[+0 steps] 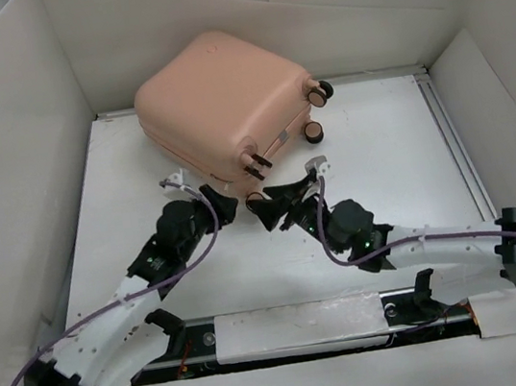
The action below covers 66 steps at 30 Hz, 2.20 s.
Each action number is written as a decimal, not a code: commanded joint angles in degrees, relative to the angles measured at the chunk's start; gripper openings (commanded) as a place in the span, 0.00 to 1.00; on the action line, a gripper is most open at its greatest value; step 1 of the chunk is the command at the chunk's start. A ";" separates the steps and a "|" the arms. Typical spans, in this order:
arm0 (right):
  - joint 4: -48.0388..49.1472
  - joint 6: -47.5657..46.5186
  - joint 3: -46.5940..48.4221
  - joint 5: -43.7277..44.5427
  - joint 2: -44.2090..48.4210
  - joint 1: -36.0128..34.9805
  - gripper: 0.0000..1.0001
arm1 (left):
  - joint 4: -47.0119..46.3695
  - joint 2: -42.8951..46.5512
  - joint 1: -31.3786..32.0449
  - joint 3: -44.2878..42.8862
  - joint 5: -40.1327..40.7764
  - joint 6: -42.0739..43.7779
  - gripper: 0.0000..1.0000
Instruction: Pack the luggage
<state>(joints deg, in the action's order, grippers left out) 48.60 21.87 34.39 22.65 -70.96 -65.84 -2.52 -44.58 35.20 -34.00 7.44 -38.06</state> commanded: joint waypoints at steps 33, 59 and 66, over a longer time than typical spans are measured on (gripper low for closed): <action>-60.55 -16.51 48.83 -27.92 -26.50 24.18 0.79 | -17.60 -33.38 -1.88 -5.55 12.16 7.48 0.54; -58.45 -17.56 47.00 -34.44 -28.27 25.77 0.00 | -26.13 -35.50 -6.37 -5.21 9.51 10.38 0.00; -57.92 -17.56 43.31 -32.06 -25.38 25.77 0.00 | -22.17 -33.29 -11.89 -2.31 11.92 3.80 0.00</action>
<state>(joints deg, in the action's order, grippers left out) -8.29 5.63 79.99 -10.85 -98.35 -40.47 -22.35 -79.11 30.57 -37.39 9.74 -30.92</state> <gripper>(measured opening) 0.556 0.062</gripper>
